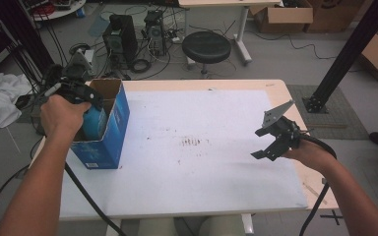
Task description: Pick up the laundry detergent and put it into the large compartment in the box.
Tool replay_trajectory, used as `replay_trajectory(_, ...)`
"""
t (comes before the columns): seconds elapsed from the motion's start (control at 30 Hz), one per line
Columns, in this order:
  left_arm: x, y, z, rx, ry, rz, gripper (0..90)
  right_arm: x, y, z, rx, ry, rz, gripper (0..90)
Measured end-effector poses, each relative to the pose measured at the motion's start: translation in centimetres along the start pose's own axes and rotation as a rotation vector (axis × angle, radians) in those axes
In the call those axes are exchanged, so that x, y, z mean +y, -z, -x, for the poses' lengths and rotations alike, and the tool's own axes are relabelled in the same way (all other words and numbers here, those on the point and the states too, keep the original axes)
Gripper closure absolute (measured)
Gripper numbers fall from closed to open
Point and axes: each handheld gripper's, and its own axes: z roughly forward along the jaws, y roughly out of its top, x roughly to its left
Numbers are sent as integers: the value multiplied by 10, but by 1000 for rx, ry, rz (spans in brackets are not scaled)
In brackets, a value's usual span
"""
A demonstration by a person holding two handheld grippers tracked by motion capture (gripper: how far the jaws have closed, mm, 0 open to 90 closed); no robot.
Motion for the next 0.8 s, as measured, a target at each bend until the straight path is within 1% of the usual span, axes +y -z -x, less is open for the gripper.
replay_trajectory(0.17,-5,-13,0,0,-4,-9,381,-4,-2,0,3,-5,-1,165)
replay_trajectory(0.47,-11,-31,1,9,-20,-22,381,-6,-2,0,3,-9,-3,165)
replay_trajectory(0.57,-13,-38,-1,3,-14,-39,381,-6,-2,0,2,-11,-6,165)
replay_trajectory(0.8,-16,-54,-5,-6,-21,-69,381,-6,-1,-1,1,-17,-13,165)
